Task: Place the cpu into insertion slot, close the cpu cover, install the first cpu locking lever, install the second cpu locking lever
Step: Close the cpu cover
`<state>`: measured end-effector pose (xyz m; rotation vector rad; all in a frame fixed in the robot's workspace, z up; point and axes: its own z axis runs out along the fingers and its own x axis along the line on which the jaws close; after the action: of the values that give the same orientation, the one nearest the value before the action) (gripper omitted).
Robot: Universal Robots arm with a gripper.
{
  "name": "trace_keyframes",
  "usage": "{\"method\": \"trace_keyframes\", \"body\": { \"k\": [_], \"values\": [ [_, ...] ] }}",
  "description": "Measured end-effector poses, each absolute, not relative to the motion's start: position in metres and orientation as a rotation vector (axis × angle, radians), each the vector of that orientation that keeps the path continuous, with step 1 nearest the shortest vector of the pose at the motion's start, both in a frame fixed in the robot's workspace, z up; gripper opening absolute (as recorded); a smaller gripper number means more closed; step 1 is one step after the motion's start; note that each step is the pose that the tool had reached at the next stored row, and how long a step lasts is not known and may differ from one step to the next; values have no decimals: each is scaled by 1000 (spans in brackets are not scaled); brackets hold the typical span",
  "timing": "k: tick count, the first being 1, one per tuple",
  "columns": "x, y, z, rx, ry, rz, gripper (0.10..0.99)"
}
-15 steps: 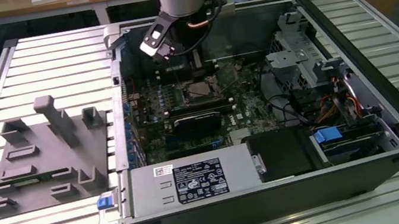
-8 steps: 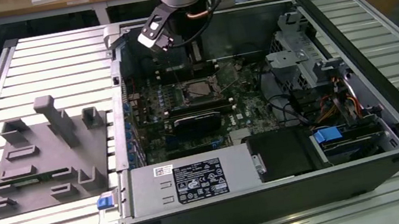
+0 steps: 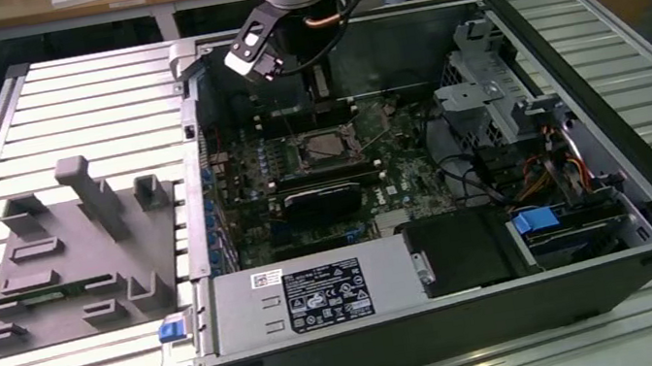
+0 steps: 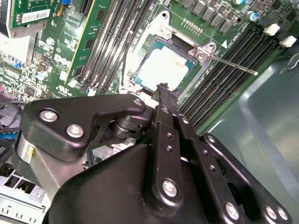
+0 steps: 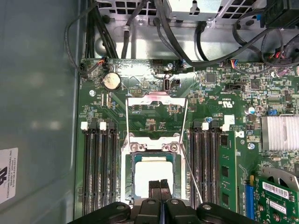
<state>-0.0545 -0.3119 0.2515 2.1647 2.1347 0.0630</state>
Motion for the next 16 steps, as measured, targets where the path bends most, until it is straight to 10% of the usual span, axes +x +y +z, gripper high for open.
{"method": "trace_keyframes", "body": {
  "k": [16],
  "values": [
    [-54, -312, 254, 2163, 2134, 60, 102]
  ]
}}
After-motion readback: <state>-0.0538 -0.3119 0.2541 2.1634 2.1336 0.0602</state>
